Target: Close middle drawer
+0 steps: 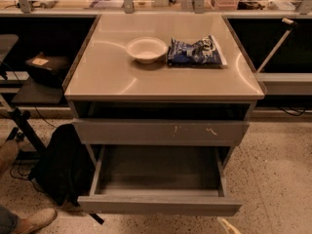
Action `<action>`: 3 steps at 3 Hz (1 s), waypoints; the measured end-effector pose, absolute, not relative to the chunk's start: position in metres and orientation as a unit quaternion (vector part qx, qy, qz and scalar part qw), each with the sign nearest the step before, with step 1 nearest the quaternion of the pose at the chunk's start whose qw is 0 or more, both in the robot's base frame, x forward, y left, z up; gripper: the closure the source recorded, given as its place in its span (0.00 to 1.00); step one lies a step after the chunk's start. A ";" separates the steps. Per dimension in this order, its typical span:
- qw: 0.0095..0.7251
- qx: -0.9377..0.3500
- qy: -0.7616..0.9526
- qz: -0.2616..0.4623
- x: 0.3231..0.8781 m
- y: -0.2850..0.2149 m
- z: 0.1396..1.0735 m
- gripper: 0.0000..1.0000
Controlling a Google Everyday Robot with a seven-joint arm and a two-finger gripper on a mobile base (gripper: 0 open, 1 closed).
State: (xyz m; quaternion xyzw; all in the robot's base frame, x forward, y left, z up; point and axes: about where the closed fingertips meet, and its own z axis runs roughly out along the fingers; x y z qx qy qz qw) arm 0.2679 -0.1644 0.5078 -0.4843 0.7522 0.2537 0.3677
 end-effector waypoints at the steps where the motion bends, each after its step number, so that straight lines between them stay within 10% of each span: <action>1: 0.374 -0.484 0.737 0.289 0.290 -0.146 0.492 0.00; 3: 0.361 -0.470 0.742 0.313 0.339 -0.138 0.470 0.00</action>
Offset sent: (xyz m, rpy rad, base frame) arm 0.1333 0.0163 -0.0742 0.1261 0.1654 -0.0209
